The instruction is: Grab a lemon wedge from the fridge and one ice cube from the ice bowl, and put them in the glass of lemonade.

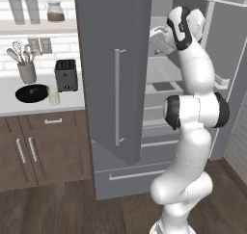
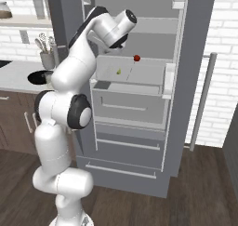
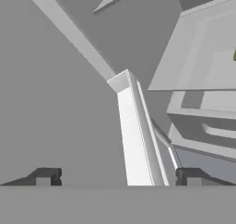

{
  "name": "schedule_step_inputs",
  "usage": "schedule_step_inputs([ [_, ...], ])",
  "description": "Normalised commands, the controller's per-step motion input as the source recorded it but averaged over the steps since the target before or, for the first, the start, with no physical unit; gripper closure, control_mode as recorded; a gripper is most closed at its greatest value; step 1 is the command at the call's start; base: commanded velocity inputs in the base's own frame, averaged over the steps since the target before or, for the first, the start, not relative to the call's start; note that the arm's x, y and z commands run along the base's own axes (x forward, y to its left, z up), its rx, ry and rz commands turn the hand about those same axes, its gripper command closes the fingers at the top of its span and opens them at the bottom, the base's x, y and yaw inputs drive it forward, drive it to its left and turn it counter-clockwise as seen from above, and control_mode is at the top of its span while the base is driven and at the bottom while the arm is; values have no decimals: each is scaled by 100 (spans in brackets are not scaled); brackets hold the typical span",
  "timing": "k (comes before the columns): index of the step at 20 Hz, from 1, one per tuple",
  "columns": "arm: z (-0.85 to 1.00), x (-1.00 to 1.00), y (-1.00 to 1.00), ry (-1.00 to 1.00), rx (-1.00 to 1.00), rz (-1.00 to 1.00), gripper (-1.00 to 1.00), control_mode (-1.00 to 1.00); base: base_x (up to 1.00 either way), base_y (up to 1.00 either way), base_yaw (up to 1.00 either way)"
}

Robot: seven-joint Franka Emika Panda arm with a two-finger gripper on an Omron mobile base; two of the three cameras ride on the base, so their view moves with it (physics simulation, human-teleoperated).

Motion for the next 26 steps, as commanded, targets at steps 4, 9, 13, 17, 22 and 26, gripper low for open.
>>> schedule_step_inputs([
  [4,-17,0,57,0,5,3,-100,-100,0,0,0],
  [9,-17,-20,58,-1,7,3,-100,-100,0,0,0],
  [13,0,-49,68,-4,6,2,-100,-100,0,0,0],
  [17,0,-46,80,-1,1,0,-100,-100,0,0,0],
  [22,0,-44,84,0,0,0,-100,-100,0,0,0],
  [26,0,-21,77,-3,0,0,-100,-100,0,0,0],
])
